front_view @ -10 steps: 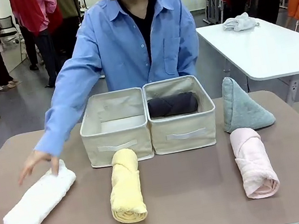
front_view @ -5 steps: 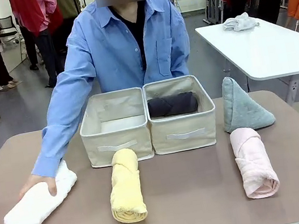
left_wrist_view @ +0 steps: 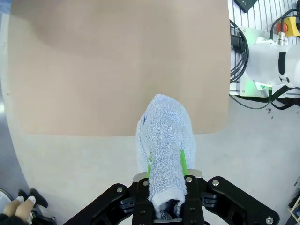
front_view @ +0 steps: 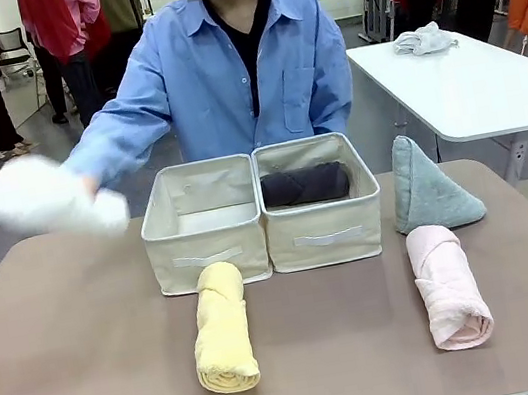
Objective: Sort the towels based on their folding style.
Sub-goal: Pick up one triangle-folded towel and place it in the left Fabric basket.
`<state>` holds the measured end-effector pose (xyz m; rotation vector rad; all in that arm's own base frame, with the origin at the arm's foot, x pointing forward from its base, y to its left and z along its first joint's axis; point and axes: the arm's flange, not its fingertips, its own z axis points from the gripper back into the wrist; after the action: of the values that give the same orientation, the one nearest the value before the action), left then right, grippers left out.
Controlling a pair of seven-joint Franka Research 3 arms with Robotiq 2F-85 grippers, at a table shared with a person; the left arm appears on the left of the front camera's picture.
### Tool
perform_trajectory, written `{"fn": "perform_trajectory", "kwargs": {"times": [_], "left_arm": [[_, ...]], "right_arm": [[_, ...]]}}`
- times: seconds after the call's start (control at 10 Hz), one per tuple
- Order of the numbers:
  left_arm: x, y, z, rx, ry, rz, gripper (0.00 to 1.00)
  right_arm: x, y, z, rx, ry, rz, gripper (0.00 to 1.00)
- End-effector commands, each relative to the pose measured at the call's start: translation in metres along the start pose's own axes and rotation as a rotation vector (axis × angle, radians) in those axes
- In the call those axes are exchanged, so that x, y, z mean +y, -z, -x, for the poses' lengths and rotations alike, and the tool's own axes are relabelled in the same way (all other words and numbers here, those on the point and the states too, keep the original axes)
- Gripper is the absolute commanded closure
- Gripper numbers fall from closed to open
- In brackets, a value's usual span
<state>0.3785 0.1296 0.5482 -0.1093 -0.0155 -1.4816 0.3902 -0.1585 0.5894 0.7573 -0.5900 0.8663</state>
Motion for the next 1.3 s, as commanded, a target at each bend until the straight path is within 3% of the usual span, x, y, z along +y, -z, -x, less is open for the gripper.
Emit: {"fn": "perform_trajectory", "kwargs": {"times": [0.0,0.2,0.3,0.5,0.8,1.0,1.2], "left_arm": [[-0.002,-0.002,0.001,0.0,0.017,-0.01,1.0],[-0.002,-0.002,0.001,0.0,0.017,-0.01,1.0],[0.0,0.0,0.0,0.0,0.002,-0.001,0.82],[0.012,-0.027,-0.043,-0.077,0.105,-0.087,0.82],[0.008,-0.086,-0.13,-0.055,0.178,-0.18,0.82],[0.017,-0.079,-0.178,-0.056,0.208,-0.138,0.82],[0.018,-0.071,-0.192,-0.081,0.196,-0.117,0.82]], "right_arm": [[0.002,0.002,0.003,-0.002,-0.018,-0.01,0.0],[0.002,0.002,0.003,-0.002,-0.018,-0.01,0.0],[0.002,0.002,0.003,-0.002,-0.018,-0.01,0.0],[0.002,0.002,0.003,-0.002,-0.018,-0.01,0.0],[0.002,0.002,0.003,-0.002,-0.018,-0.01,0.0],[0.002,0.002,0.003,-0.002,-0.018,-0.01,0.0],[0.002,0.002,0.003,-0.002,-0.018,-0.01,0.0]]}}
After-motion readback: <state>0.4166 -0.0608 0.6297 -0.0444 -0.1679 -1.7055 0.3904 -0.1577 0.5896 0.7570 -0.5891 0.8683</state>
